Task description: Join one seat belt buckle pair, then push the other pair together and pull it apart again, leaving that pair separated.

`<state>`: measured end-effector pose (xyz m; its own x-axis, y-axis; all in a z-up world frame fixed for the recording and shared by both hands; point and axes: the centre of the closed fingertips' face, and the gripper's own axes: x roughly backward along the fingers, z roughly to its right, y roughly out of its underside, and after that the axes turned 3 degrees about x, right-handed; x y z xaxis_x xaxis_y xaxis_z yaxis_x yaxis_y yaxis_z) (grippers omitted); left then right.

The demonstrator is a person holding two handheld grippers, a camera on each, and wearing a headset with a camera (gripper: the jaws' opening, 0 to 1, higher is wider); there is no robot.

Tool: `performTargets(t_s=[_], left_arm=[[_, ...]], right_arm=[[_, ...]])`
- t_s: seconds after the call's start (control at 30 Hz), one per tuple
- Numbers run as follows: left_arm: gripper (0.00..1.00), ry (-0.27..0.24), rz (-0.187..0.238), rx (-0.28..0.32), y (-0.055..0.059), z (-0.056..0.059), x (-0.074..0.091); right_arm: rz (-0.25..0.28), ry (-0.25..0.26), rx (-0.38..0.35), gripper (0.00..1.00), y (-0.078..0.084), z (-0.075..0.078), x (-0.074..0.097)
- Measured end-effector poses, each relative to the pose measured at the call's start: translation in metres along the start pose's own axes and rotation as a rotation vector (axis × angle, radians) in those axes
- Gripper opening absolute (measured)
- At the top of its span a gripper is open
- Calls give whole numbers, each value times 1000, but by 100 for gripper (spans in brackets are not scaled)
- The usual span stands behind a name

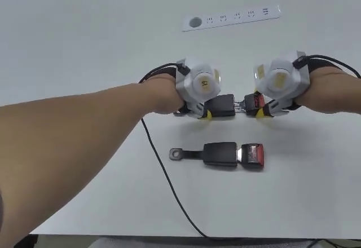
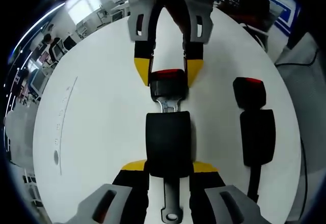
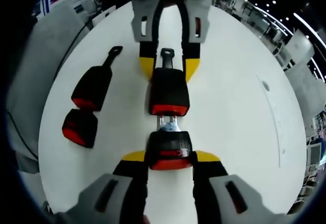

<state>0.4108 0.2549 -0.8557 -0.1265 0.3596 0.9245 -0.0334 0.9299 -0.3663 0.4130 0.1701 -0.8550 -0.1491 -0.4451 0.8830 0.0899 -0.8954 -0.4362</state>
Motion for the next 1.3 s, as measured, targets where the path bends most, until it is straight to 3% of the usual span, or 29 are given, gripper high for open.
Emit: performTargets(t_s=[0.43,0.53,0.57,0.9,1.3], left_arm=[[30,9,6,7,3,-4,-5],[30,15,-3,1,3,-4,-6],[30,16,-6,1,3,-4,-5],[30,10,6,5,6,-5,-5],[30,4,3,8,6,-5,-5]], right_arm=[[-7,-3,-9,30,-5,0,-2],[19,-6,-26,30,-17,-2,-5],[-12,12,11,30,-15,0,-7],[19,11,-29,30,-13,-3,-6],[24,8,-23,31,-13,-3,-6]])
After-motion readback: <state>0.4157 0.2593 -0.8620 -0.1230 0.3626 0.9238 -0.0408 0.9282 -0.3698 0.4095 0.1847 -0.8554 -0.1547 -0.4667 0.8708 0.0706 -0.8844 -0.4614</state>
